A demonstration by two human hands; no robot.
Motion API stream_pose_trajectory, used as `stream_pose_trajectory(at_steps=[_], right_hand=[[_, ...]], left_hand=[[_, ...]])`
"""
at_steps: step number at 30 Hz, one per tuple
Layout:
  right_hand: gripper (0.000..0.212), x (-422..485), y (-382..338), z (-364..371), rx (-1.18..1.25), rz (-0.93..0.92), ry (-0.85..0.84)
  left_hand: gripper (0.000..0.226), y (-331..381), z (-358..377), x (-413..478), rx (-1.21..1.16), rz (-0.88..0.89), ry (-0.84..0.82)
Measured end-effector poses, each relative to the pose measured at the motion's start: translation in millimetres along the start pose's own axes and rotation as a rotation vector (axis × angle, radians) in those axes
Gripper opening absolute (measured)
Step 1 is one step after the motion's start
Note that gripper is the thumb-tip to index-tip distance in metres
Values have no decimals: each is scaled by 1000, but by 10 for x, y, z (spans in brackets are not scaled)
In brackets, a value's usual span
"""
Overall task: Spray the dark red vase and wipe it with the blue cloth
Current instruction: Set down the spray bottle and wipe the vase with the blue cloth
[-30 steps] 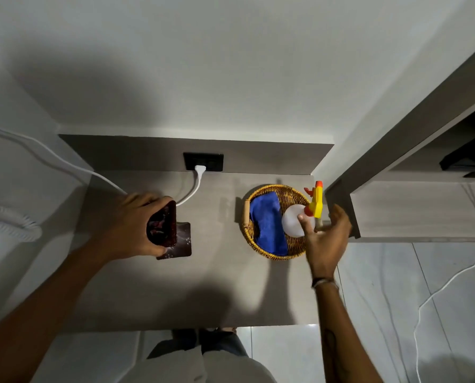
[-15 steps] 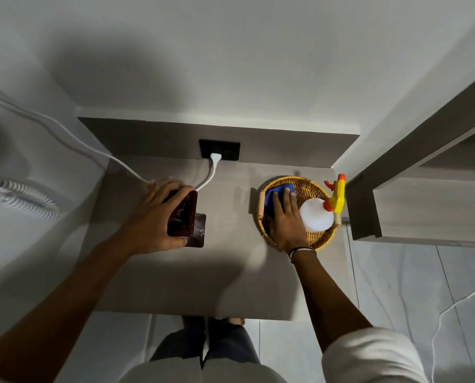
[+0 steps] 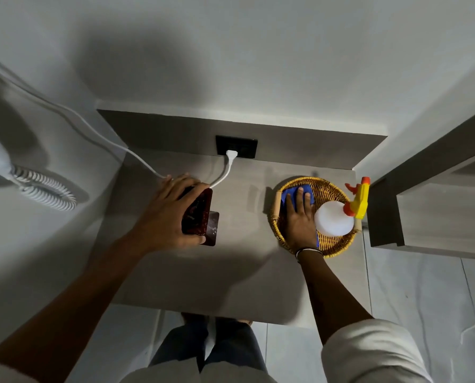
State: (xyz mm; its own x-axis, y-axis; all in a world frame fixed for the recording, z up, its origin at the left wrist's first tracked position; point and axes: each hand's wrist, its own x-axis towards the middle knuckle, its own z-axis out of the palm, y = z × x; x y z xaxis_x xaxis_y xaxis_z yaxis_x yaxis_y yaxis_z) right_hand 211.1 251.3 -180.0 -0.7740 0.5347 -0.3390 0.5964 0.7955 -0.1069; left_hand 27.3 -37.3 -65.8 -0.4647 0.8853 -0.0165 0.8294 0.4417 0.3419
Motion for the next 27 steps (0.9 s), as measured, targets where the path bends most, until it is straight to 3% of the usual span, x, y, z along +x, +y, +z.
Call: stream_pose_trajectory(at_steps=[5, 9, 12, 14, 21, 25, 27], right_hand=[[87, -11, 6, -152, 239, 58, 107], [98, -277, -129, -395, 516, 145, 430], [93, -645, -355, -448, 639, 242, 700], [84, -935, -583, -394, 763, 265, 788], [75, -1521, -1649, -113, 973, 145, 661], [76, -1447, -2410, -136, 967, -169, 455], [90, -1421, -2670, -68, 843, -310, 316]], left_hand=[[106, -35, -67, 13, -161, -3, 23], [105, -209, -82, -135, -489, -102, 97], [108, -349, -4, -323, -695, -165, 138], [111, -423, 78, -440, -758, -206, 122], [110, -694, 190, -620, -748, -140, 121], [106, -713, 170, -600, -676, -96, 127], [106, -741, 192, -612, -697, -54, 112]])
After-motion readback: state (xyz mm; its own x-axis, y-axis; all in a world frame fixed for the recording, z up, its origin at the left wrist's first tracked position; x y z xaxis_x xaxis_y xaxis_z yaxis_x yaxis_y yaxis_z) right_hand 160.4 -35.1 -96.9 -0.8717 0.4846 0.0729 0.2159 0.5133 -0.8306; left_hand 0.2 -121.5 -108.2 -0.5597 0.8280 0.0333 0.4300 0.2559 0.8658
